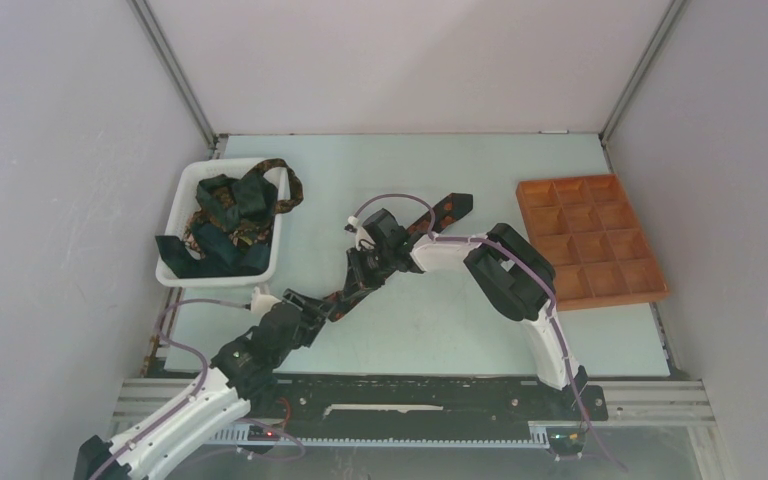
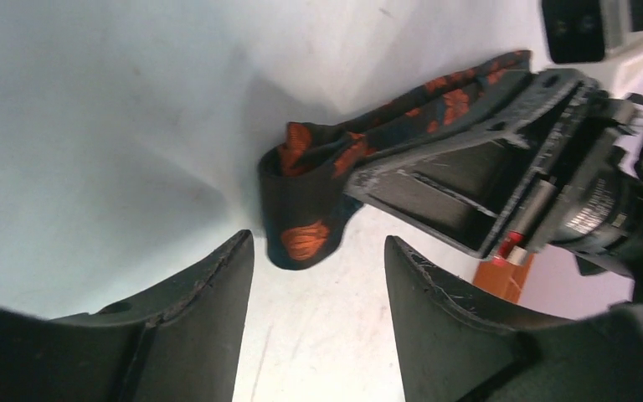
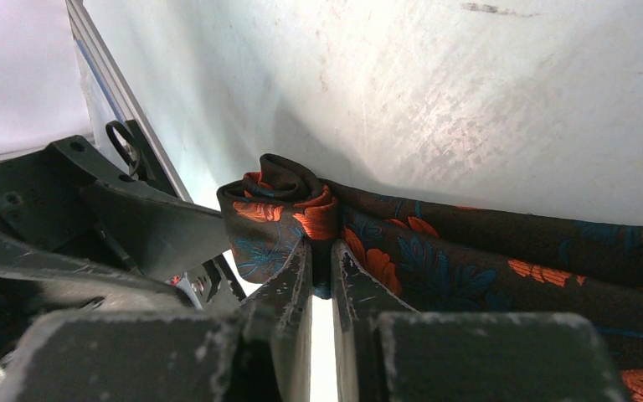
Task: Roll the ties
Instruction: Roll the tie at the center of the board.
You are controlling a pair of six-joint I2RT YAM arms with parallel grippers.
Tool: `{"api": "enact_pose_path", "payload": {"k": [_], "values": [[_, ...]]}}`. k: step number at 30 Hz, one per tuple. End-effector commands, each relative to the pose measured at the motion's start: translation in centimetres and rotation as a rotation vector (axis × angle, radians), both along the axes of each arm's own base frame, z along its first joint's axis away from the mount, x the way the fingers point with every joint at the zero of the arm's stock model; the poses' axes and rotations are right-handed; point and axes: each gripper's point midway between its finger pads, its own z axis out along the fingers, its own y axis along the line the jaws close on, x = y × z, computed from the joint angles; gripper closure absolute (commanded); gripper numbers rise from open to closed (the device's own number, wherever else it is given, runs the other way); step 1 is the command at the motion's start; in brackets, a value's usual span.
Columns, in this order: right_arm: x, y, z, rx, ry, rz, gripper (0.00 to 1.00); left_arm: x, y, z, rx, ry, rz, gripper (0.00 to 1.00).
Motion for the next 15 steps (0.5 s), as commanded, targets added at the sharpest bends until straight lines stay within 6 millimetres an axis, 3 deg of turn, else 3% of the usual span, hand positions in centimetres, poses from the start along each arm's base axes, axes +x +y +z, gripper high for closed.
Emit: {"api": "enact_pose_path", "payload": {"k": [1,15], "values": [[0.52,-0.89,-2.41,-0.073,-0.011,-0.011,0.95,-1.31,1.65,-3.22,0.096,0.128,0.038,0.38],[0.6,-0.95,-2.43,-0.071,-0.007,-0.013,0.96,-0.4,1.56,-3.39,0.135,0.129,0.047,0.42]]}}
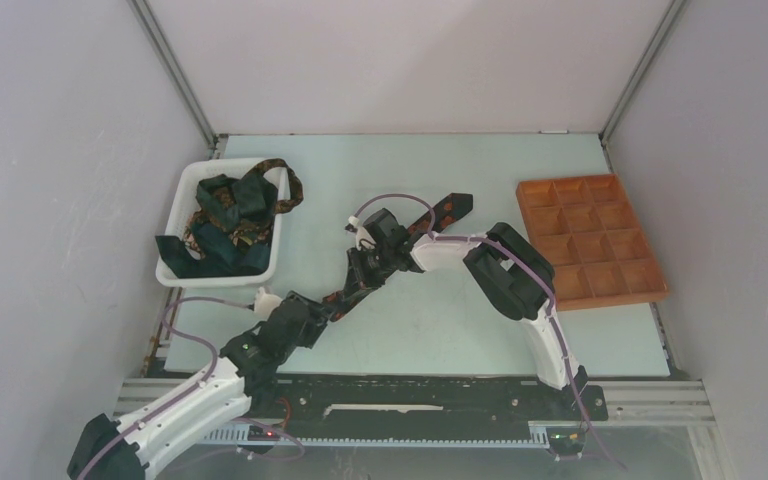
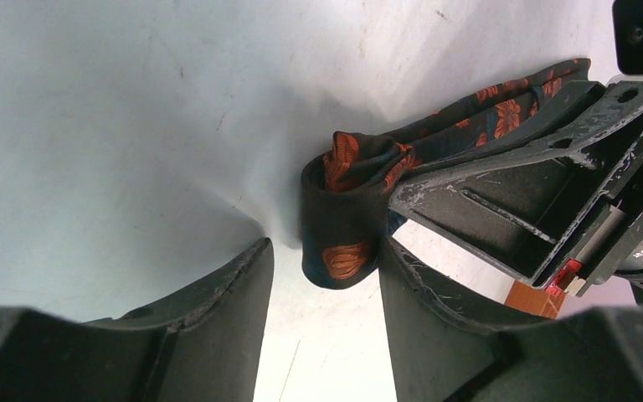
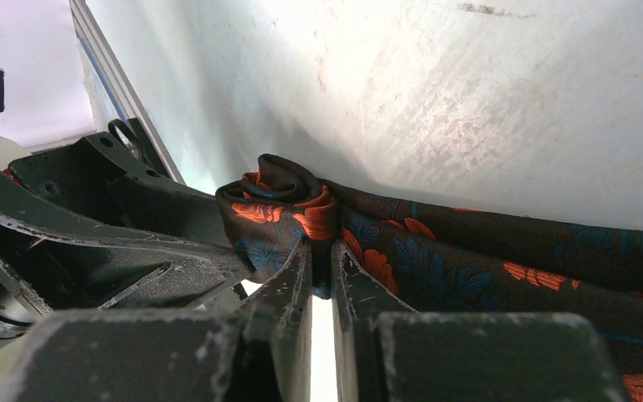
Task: Roll the ties
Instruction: Roll the tie at the center of the board.
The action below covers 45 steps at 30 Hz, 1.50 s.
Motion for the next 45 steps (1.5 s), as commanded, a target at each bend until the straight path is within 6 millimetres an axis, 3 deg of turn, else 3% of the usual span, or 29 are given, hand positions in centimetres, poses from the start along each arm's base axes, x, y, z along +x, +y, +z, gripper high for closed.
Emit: {"api": "enact_pose_path", "payload": {"k": [1,5,8,15,17,18,21,24,28,32,39,45], "values": [[0.6,-0.9,-2.3,-0.074,-0.02,-0.017,0.96,-0.1,1.2,-1.0,0.068,0.035,0.031,0.42],[0.6,-0.9,-2.3,-0.076,-0.02,-0.017,0.96,0.2,1.3,-1.4,0.088,0.038,0.032,0.42],[0.6,-1.0,-2.3,-0.079,-0.019,-0.017,0.96,0.3,1.5,-1.9,0.11,0.051,0.028,0.48],[0.7,-1.0,-2.1,-0.079,-0.027,-0.02,0.95,1.0,1.0,-1.8,0.165,0.033,-0.025,0.82],[0.8,-0.9,-1.7,-0.073,-0.035,-0.021,0.91,1.2,1.2,-1.3,0.212,0.032,-0.052,0.99],[0.9,-0.9,-1.4,-0.068,-0.04,-0.02,0.86,1.2,1.3,-1.1,0.239,0.038,-0.067,1.0],[1.1,-0.6,0.1,-0.042,-0.067,-0.019,0.71,1.3,1.4,-0.4,0.296,0.047,-0.113,1.0],[1.4,-0.3,2.5,-0.006,-0.106,-0.022,0.63,1.2,1.3,0.2,0.333,0.055,-0.156,1.0],[1.8,-0.1,6.1,0.044,-0.161,-0.031,0.61,1.0,1.3,1.1,0.38,0.074,-0.206,1.0],[1.2,0.2,8.1,0.07,-0.194,-0.021,0.66,0.8,1.4,1.6,0.406,0.087,-0.235,1.0],[-0.4,2.2,7.8,0.104,-0.191,0.015,0.82,0.5,1.7,2.4,0.439,0.113,-0.254,1.0],[-1.1,3.5,5.4,0.059,-0.169,0.048,0.93,0.1,2.0,2.3,0.44,0.126,-0.25,1.0]]}}
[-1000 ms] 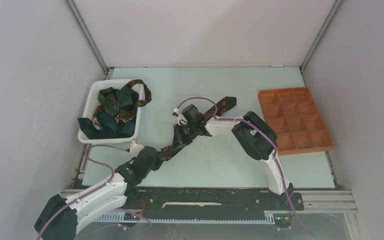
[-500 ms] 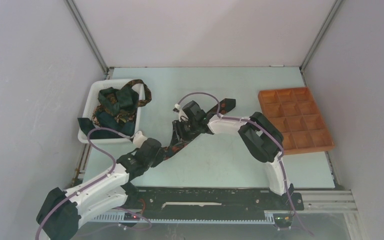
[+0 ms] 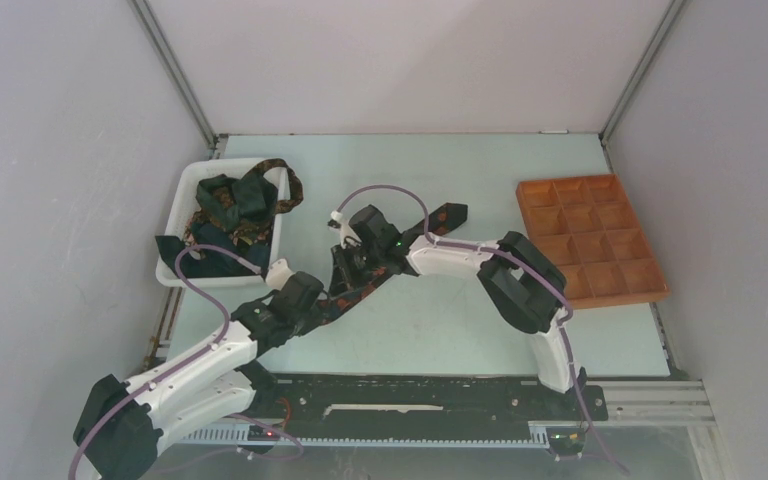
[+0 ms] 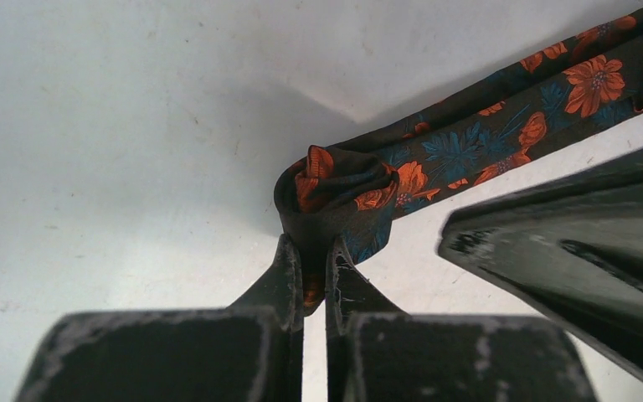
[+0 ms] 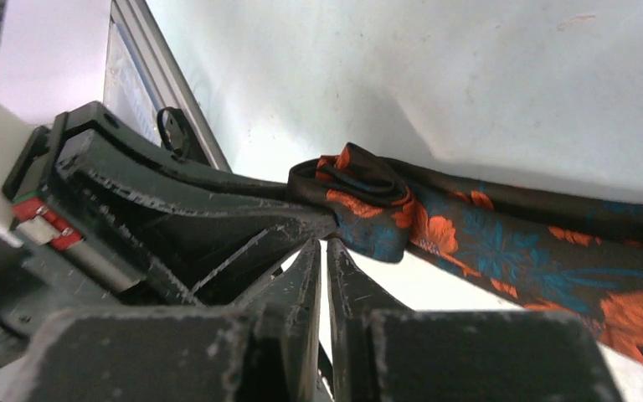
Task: Roll the ties
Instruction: Roll the tie at the center of the board.
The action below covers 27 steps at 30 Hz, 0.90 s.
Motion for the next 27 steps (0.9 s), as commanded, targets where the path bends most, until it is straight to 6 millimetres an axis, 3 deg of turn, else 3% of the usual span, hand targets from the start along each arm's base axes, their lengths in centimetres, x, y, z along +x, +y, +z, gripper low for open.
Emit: {"api": "enact_pose_path", "payload": {"k": [1,12,27], "values": [[0.3,1.6,-0.8,0.001,-0.017,0.012,0.93,0.0,0.7,0.6,0.034,-0.005,0.001,1.0],[0.3,2.4,-4.1,-0.048,0.019,0.015,0.97,-0.3,0.8,0.7,0.019,-0.007,0.002,1.0],[-1.4,3.1,-5.3,-0.067,0.03,0.046,0.98,0.3,0.1,2.0,0.011,-0.014,-0.013,1.0]]}}
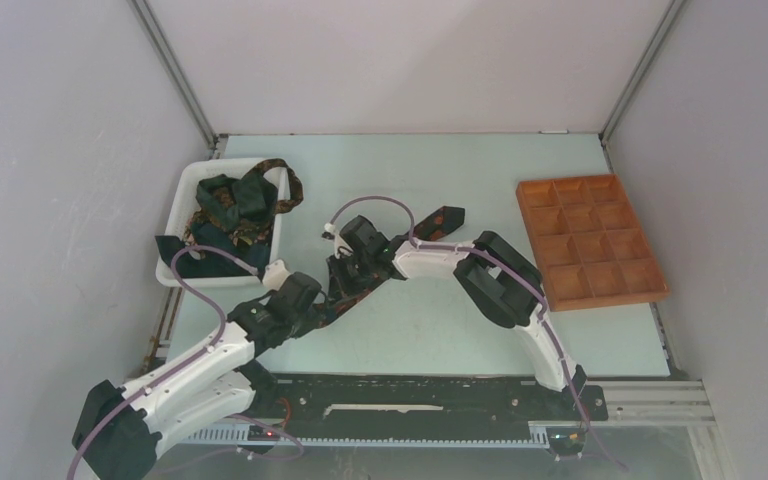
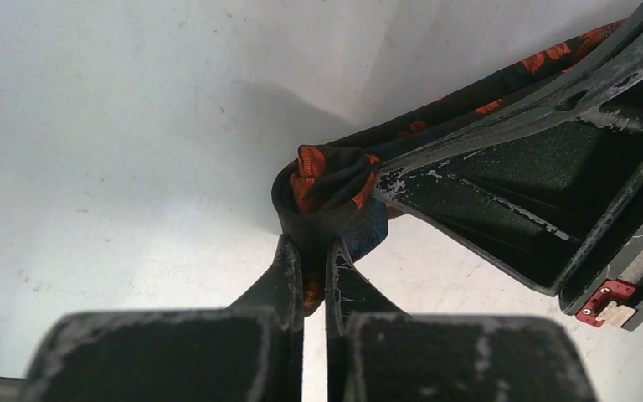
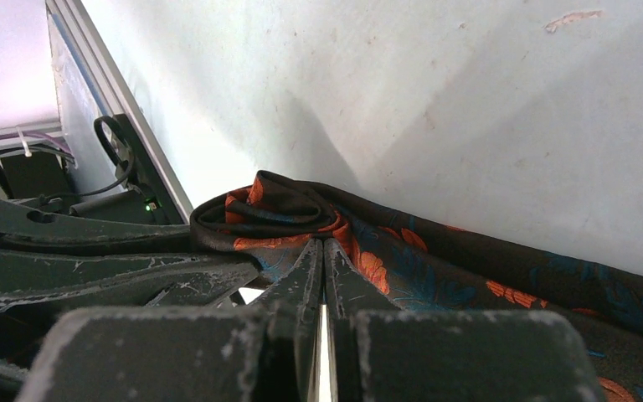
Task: Roll the ties
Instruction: Roll the tie at the center of the board.
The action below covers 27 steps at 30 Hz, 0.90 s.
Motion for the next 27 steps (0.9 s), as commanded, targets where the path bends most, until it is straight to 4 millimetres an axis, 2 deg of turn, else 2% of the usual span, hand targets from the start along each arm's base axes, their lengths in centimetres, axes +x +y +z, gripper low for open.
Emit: {"api": "enact_pose_path", "payload": {"k": [1,14,27], "values": [[-1.0,1.4,-0.1,0.007,-0.014,0.022,0.98,1.1,-0.7,1.9,-0.006,-0.036,-0.017,1.0],[-2.8,2.2,-0.8,0.003,0.016,0.048,0.99,1.1,-1.1,2.7,-0.017,-0.027,-0.039,1.0],[-5.7,4.0,0.5,0.063,0.069,0.094,0.99,1.2,-0.4,3.6,0.07,0.01,-0.057,1.0]]}}
